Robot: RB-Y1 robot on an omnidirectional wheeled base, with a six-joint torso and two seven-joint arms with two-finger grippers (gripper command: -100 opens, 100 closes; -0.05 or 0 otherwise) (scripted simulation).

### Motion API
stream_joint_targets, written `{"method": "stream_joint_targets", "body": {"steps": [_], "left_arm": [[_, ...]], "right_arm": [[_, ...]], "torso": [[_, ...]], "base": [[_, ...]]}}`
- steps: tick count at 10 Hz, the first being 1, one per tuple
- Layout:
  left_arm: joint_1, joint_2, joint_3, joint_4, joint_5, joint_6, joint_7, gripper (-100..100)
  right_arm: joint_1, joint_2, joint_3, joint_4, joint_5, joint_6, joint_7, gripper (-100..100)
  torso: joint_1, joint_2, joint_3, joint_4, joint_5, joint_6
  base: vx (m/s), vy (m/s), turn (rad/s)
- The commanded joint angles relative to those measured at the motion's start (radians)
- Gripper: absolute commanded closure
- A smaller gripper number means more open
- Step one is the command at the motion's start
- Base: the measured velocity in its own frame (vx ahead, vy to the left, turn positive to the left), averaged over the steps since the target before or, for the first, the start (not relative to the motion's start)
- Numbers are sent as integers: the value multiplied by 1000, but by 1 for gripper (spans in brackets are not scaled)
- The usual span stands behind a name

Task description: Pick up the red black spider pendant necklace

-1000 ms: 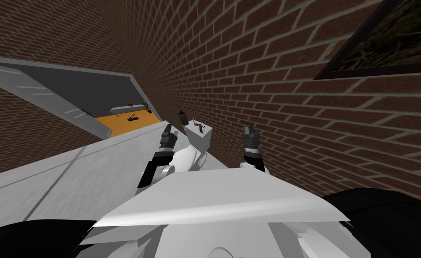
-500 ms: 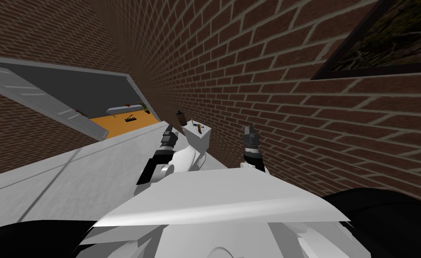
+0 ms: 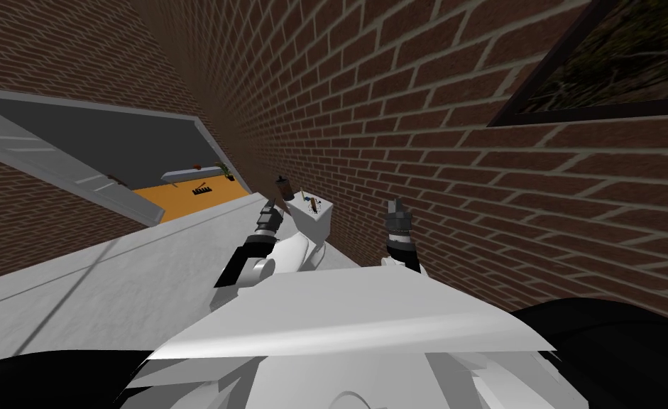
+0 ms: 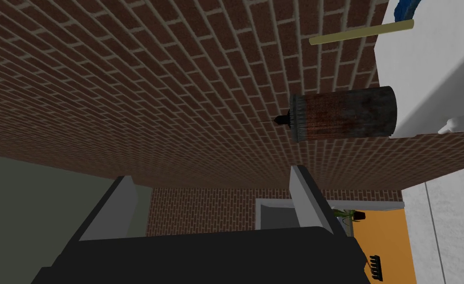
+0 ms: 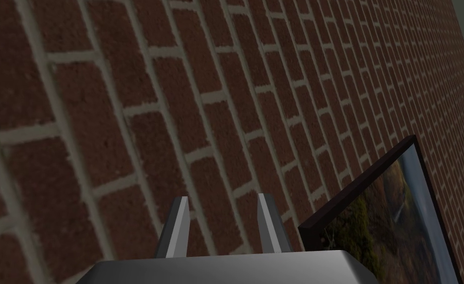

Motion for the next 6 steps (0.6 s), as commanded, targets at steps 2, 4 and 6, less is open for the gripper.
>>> {"method": "stream_joint_targets", "body": {"steps": [2, 4, 6], "left_arm": [[-14, 2, 8, -9, 10, 71, 2, -100], [-24, 4, 14, -15, 17, 119, 3, -100], [-34, 7, 20, -20, 24, 171, 4, -100]], "right_arm": [[0, 0, 0, 0, 0, 0, 0, 0], [0, 0, 0, 0, 0, 0, 0, 0], [0, 0, 0, 0, 0, 0, 0, 0]], "torso": [[0, 0, 0, 0, 0, 0], [1, 0, 0, 0, 0, 0], [0, 0, 0, 0, 0, 0]], "base": [[17, -20, -31], [18, -19, -40], [20, -21, -33]]}}
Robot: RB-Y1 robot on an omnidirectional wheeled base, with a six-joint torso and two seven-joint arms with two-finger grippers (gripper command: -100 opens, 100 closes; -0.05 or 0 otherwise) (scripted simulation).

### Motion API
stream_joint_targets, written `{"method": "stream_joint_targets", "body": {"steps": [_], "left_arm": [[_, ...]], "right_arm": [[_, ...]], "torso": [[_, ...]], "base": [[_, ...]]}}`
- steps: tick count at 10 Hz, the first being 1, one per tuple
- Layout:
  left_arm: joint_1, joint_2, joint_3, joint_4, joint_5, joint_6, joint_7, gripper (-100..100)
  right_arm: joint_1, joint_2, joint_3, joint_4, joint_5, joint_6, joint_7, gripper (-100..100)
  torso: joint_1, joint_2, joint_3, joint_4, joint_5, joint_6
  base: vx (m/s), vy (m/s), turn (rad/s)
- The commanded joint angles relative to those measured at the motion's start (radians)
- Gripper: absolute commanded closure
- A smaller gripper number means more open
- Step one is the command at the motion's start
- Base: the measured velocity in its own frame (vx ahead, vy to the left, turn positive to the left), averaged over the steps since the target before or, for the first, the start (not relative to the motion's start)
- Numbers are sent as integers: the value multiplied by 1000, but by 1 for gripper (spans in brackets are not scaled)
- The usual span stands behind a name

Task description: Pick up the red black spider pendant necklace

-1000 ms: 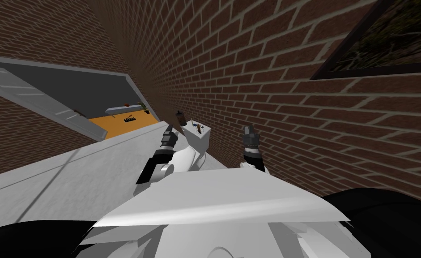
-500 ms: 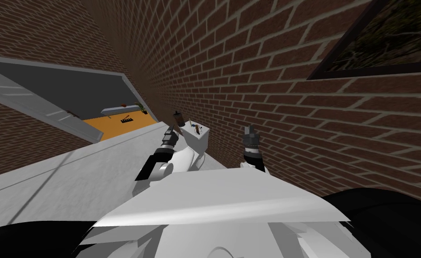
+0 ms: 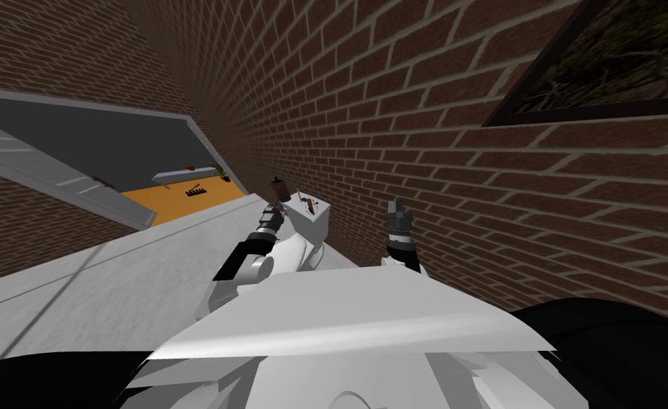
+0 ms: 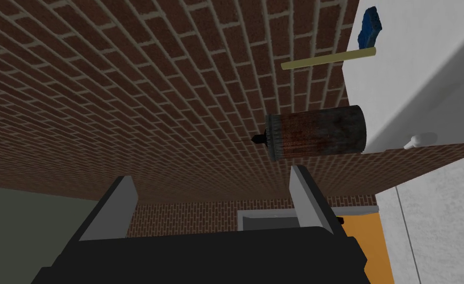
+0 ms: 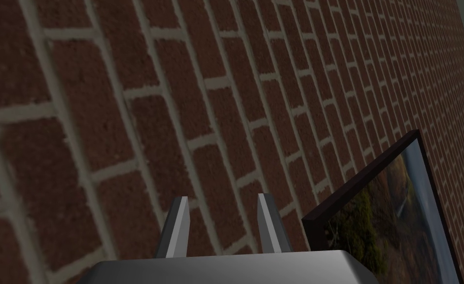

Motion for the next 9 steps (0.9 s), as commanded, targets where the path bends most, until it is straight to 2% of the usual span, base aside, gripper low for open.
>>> {"method": "stream_joint_targets", "body": {"steps": [1, 2, 9], "left_arm": [[-6, 1, 3, -1, 3, 35, 1, -100], [-16, 4, 9, -5, 10, 72, 2, -100], [-50, 14, 27, -12, 31, 242, 6, -100]], "right_arm": [[0, 0, 0, 0, 0, 0, 0, 0], [0, 0, 0, 0, 0, 0, 0, 0], [0, 0, 0, 0, 0, 0, 0, 0]], "torso": [[0, 0, 0, 0, 0, 0], [0, 0, 0, 0, 0, 0], [0, 0, 0, 0, 0, 0]], "base": [[18, -18, -28], [18, -19, -51], [18, -18, -36]]}}
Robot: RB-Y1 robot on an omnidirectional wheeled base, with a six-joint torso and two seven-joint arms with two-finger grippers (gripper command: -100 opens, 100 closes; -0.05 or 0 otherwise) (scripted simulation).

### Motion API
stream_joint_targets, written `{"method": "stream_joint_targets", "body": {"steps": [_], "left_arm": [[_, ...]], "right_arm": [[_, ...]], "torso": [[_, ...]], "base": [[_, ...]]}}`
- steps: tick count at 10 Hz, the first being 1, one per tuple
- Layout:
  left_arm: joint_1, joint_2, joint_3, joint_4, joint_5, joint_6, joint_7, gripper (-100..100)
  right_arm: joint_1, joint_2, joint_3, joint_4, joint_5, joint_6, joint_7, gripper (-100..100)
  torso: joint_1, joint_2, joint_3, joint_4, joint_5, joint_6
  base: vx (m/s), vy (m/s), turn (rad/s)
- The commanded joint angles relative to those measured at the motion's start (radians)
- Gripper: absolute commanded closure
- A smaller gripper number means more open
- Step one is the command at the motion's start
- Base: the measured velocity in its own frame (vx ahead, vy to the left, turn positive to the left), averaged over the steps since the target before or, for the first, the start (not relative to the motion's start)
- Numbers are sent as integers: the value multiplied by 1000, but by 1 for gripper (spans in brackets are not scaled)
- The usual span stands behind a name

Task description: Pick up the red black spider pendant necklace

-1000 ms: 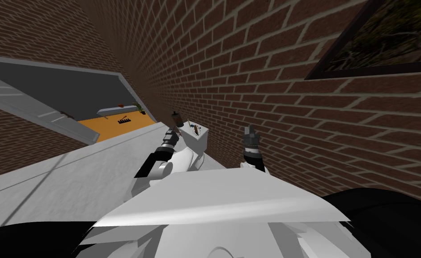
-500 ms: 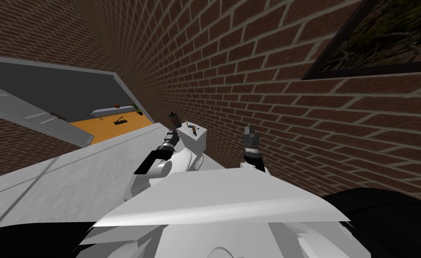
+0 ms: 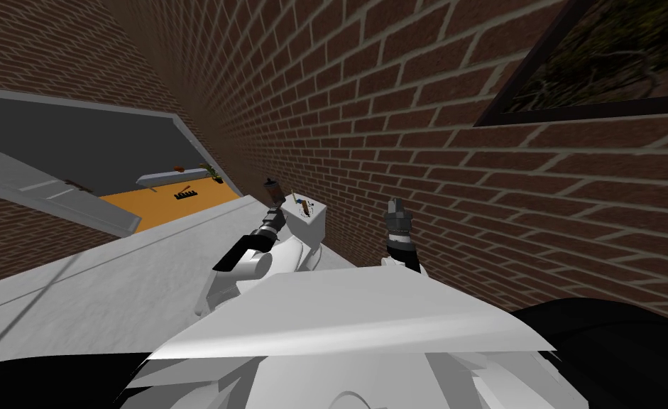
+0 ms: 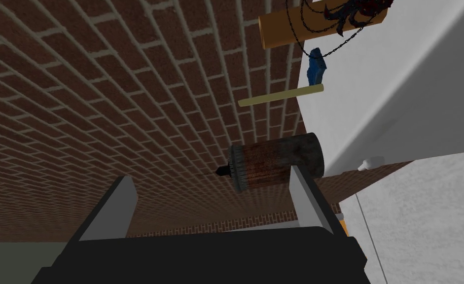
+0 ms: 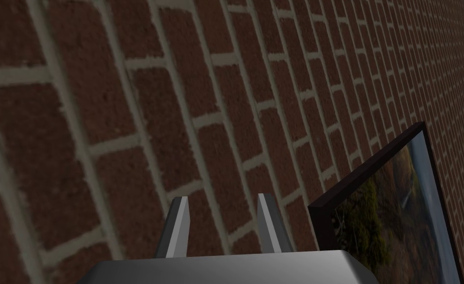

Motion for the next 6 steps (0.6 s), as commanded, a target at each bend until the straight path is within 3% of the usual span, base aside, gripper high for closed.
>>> {"method": "stream_joint_targets", "body": {"steps": [1, 6], "left_arm": [[-11, 3, 5, -2, 7, 50, 1, -100], [-34, 14, 18, -2, 20, 171, 4, -100]], "right_arm": [[0, 0, 0, 0, 0, 0, 0, 0], [0, 0, 0, 0, 0, 0, 0, 0]], "torso": [[0, 0, 0, 0, 0, 0], [0, 0, 0, 0, 0, 0]], "base": [[25, -23, -52], [20, -19, -35]]}}
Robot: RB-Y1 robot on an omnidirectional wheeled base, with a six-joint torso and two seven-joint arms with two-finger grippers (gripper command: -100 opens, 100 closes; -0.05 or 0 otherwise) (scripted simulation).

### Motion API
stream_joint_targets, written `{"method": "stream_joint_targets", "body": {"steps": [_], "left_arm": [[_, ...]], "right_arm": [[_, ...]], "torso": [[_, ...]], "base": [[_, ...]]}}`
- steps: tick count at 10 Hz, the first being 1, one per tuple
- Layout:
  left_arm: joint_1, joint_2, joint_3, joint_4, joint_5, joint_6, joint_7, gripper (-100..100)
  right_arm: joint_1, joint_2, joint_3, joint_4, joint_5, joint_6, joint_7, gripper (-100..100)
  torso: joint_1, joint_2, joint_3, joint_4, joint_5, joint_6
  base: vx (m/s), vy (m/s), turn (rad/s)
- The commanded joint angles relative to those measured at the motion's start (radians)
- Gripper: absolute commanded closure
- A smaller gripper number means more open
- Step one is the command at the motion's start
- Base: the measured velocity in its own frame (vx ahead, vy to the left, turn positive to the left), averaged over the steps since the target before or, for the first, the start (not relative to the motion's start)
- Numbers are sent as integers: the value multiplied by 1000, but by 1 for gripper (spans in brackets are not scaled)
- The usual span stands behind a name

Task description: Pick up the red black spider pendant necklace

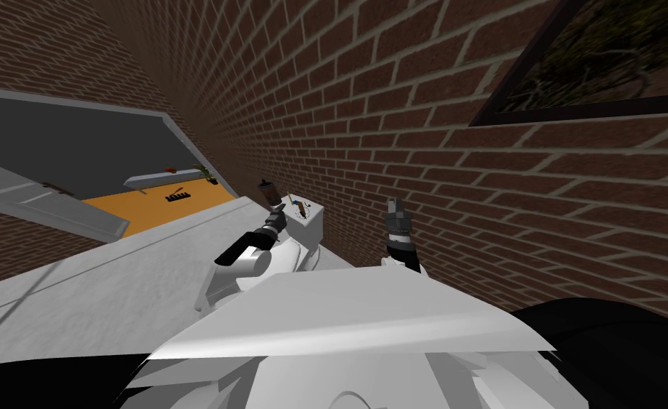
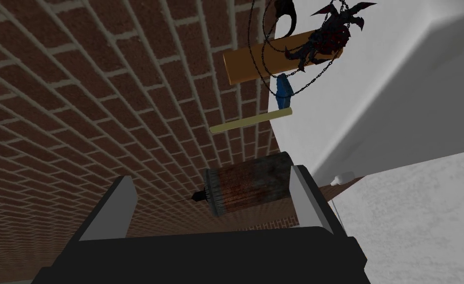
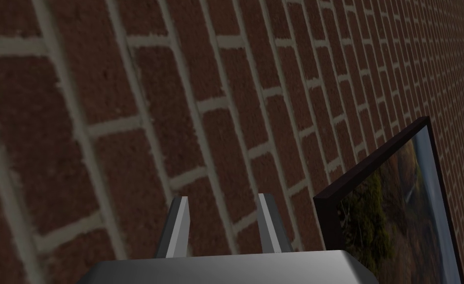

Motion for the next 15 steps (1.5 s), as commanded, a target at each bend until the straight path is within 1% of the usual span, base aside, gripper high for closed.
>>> {"method": "stream_joint_targets", "body": {"steps": [1, 2, 3, 4, 5, 6, 7, 8, 9, 10, 11, 12, 13, 14, 15], "left_arm": [[-14, 9, 9, -1, 10, 50, 3, -100], [-14, 9, 9, -1, 10, 66, 3, -100], [-25, 16, 15, 0, 16, 99, 4, -100], [-25, 16, 15, 0, 16, 116, 4, -100], [-36, 23, 21, 0, 23, 149, 6, -100], [-36, 23, 21, 0, 23, 165, 6, -100], [-46, 30, 26, 1, 29, 200, 7, -100], [-46, 30, 26, 1, 29, 212, 7, -100], [-56, 38, 32, 1, 34, 247, 9, -100], [-56, 38, 32, 1, 34, 256, 9, -100], [-65, 46, 37, 1, 40, 293, 10, -100], [-65, 46, 37, 1, 40, 298, 10, -100], [-74, 55, 41, 0, 45, 337, 11, -100], [-82, 64, 45, -1, 50, 362, 12, -100], [-82, 64, 45, -1, 50, 373, 12, -100]], "right_arm": [[0, 0, 0, 0, 0, 0, 0, 0], [0, 0, 0, 0, 0, 0, 0, 0], [0, 0, 0, 0, 0, 0, 0, 0], [0, 0, 0, 0, 0, 0, 0, 0], [0, 0, 0, 0, 0, 0, 0, 0], [0, 0, 0, 0, 0, 0, 0, 0], [0, 0, 0, 0, 0, 0, 0, 0], [0, 0, 0, 0, 0, 0, 0, 0], [0, 0, 0, 0, 0, 0, 0, 0], [0, 0, 0, 0, 0, 0, 0, 0], [0, 0, 0, 0, 0, 0, 0, 0], [0, 0, 0, 0, 0, 0, 0, 0], [0, 0, 0, 0, 0, 0, 0, 0], [0, 0, 0, 0, 0, 0, 0, 0], [0, 0, 0, 0, 0, 0, 0, 0]], "torso": [[0, 0, 0, 0, 0, 0], [0, 0, 0, 0, 0, 0], [0, 0, 0, 0, 0, 0], [0, 0, 0, 0, 0, 0], [0, 0, 0, 0, 0, 0], [0, 0, 0, 0, 0, 0], [0, 0, 0, 0, 0, 0], [0, 0, 0, 0, 0, 0], [0, 0, 0, 0, 0, 0], [0, 0, 0, 0, 0, 0], [1, 0, 0, 0, 0, 0], [0, 0, 0, 0, 0, 0], [0, 1, 0, 0, 0, 0], [0, 0, 0, 0, 0, 0], [0, 0, 0, 0, 0, 0]], "base": [[18, -20, -44], [19, -16, -28], [27, -14, -38], [20, -15, -30], [17, -25, -59], [12, -18, -20], [17, -20, -34], [18, -15, -22], [21, -16, -52], [17, -11, -21], [18, -16, -35], [12, -15, -20], [17, -17, -36], [27, -21, -57], [20, -15, -19]]}}
